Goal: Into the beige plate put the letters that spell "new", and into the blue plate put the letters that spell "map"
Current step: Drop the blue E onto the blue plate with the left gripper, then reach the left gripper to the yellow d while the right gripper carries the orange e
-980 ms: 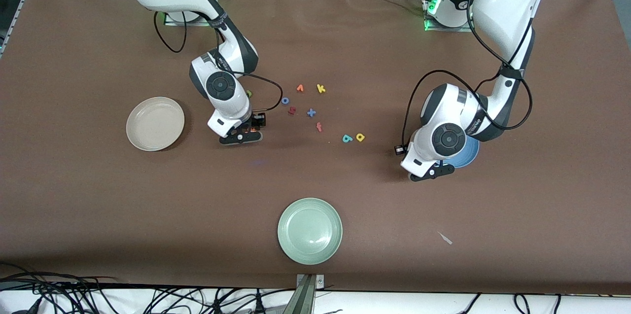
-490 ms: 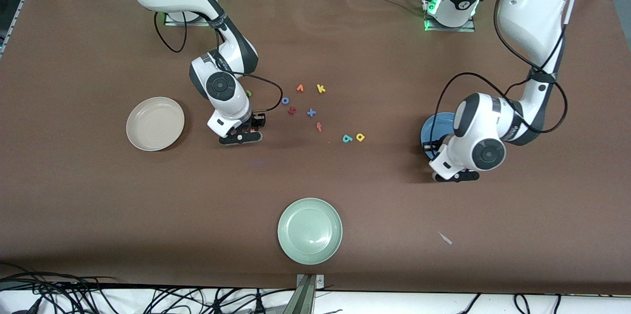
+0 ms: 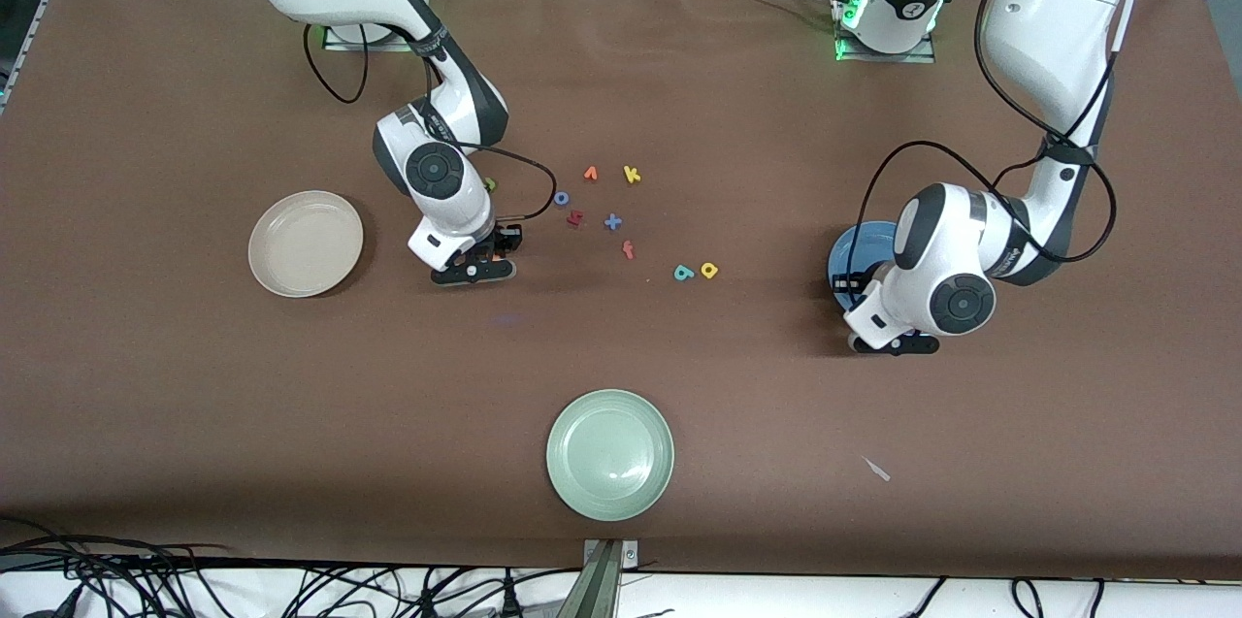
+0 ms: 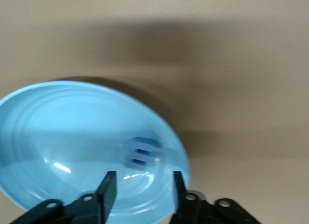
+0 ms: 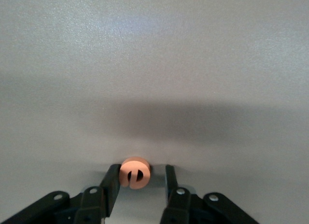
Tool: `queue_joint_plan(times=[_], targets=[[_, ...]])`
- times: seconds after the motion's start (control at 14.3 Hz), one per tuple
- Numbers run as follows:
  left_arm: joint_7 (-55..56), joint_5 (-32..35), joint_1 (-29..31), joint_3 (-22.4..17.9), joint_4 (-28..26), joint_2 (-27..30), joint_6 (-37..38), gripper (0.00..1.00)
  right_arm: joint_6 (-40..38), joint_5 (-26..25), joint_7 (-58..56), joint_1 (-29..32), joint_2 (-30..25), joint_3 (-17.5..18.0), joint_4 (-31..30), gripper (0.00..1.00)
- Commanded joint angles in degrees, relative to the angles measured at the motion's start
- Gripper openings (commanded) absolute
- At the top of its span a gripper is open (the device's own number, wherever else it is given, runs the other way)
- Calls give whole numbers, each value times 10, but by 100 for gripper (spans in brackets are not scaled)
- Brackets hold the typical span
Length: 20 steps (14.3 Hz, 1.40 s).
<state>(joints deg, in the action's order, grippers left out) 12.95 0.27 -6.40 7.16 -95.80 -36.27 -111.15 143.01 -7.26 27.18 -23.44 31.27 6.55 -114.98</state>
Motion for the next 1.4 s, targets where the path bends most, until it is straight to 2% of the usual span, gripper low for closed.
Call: queue_joint_plan(times=[0.0, 0.14, 0.35, 0.56, 0.77, 0.84, 0.91, 0.98, 1.12, 1.33], targets=[[27, 4, -12, 15, 10, 23, 6, 100, -1, -7, 14, -1, 10, -1, 12, 43], [65, -2, -29, 31, 17, 23, 3, 100, 2, -7, 14, -2, 10, -1, 12, 39], [247, -5, -79, 31, 40, -11, -5, 100, 3, -7, 14, -2, 10, -1, 12, 34], [301, -29, -93, 32, 34, -32, -81, 100, 3, -6, 14, -1, 10, -1, 12, 30], [383, -42, -126, 31, 35, -42, -104, 100, 3, -5, 14, -1, 10, -1, 12, 28], [405, -41, -131, 31, 33, -43, -119, 96, 3, -5, 14, -1, 10, -1, 13, 28], [414, -42, -125, 31, 29, -43, -124, 82, 1, -5, 14, -1, 9, 0, 17, 27], [416, -47, -122, 31, 24, -45, -125, 79, -3, -5, 10, 1, 9, 0, 24, 25], [443, -99, -129, 31, 22, -50, -149, 78, -6, -5, 5, 3, 8, 0, 28, 24], [463, -113, -142, 31, 13, -57, -177, 75, -15, -5, 2, 3, 4, -1, 29, 22]])
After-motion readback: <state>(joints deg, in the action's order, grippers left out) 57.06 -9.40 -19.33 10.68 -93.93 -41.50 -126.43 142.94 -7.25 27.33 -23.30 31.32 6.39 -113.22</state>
